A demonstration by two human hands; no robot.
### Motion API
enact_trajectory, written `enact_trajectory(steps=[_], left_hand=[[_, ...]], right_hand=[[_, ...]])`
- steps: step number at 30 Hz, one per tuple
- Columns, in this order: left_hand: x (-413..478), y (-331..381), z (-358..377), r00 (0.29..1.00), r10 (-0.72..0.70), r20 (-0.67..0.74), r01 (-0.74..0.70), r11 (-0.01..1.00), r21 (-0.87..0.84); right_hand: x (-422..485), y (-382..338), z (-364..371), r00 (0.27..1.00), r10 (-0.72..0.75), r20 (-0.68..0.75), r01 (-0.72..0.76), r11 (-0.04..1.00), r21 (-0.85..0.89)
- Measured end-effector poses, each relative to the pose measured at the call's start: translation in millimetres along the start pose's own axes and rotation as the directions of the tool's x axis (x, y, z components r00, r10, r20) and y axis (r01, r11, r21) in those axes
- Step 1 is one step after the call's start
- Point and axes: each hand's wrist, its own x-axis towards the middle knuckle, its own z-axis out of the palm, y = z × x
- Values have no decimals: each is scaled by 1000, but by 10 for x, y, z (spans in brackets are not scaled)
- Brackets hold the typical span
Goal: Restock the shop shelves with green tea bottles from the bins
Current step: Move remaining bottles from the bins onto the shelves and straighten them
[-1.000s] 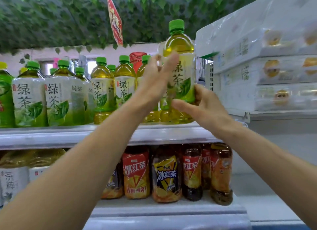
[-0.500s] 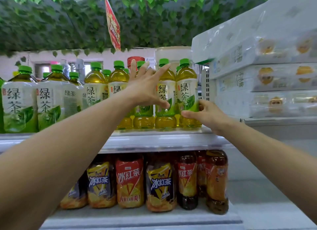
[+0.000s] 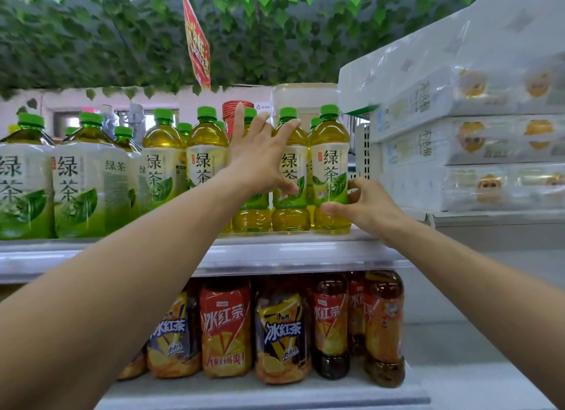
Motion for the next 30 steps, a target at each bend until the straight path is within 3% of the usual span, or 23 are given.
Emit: enact_trajectory(steps=[21,27,30], left_hand=[[-2,71,-11,997,-49,62,46,997,55],[-262,-480,-204,993,-97,-74,99,995,16],[-396,-676,-199,998,-69,8,69,997,46]], right_hand=[[119,19,140,1000,2,27,0,999,-52],[48,-17,177,994,-73,86,80,993,-84],[10,-123,188,996,-68,-56,63,995,-83]])
